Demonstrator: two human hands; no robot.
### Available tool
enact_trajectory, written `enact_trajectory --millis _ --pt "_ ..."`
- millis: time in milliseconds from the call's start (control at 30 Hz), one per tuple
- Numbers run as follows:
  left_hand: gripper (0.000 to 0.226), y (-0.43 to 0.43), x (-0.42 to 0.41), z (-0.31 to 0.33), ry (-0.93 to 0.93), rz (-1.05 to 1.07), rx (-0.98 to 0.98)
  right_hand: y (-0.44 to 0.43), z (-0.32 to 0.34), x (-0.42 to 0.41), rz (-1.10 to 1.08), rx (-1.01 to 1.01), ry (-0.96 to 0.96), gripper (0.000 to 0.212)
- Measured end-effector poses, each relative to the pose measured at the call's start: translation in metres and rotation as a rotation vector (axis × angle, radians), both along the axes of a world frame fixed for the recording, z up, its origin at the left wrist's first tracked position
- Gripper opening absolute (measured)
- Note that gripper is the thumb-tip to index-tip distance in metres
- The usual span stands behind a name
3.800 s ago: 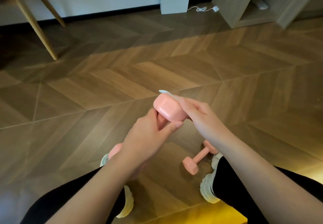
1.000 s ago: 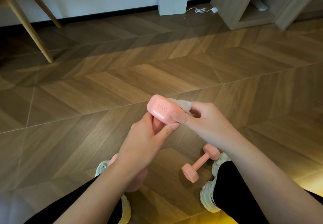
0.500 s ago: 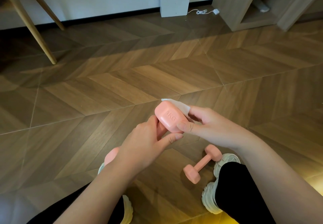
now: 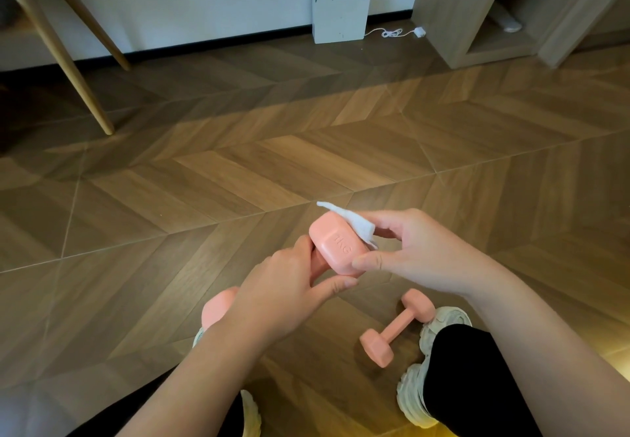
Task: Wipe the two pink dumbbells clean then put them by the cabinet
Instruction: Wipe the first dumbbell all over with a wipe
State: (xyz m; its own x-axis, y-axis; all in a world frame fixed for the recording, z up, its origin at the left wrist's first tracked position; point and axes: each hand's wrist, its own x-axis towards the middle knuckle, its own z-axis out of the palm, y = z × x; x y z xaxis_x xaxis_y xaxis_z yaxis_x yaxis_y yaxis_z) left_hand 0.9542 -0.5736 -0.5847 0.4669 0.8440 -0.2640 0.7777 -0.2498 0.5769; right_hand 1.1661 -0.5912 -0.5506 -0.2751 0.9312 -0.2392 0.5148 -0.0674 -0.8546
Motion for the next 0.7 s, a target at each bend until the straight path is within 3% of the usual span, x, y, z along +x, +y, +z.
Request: enact_trajectory --millis 100,200,367,533,700 --pt "0.069 0.0 -0.002 -0.001 0.04 -0.029 0.013 -0.001 0.005 -0.003 0.091 -0.009 -0.02 0.056" --pt "0.076 0.0 -0.002 -0.002 0.003 -0.017 -0.001 -0.002 0.002 -0.003 0.004 0.053 0.003 0.061" --pt "0.081 0.001 0.001 -0.007 -0.014 0.032 -0.021 -0.001 0.0 -0.007 0.037 0.082 -0.057 0.041" --pt "0.071 0.003 0.001 -0.012 -0.028 0.116 -0.043 -0.003 -0.003 -0.012 -0.089 0.237 -0.095 0.05" --pt "0.066 0.002 0.005 -0.014 -0.093 0.259 -0.108 -0.004 -0.004 -0.016 -0.102 0.243 -0.062 0.042"
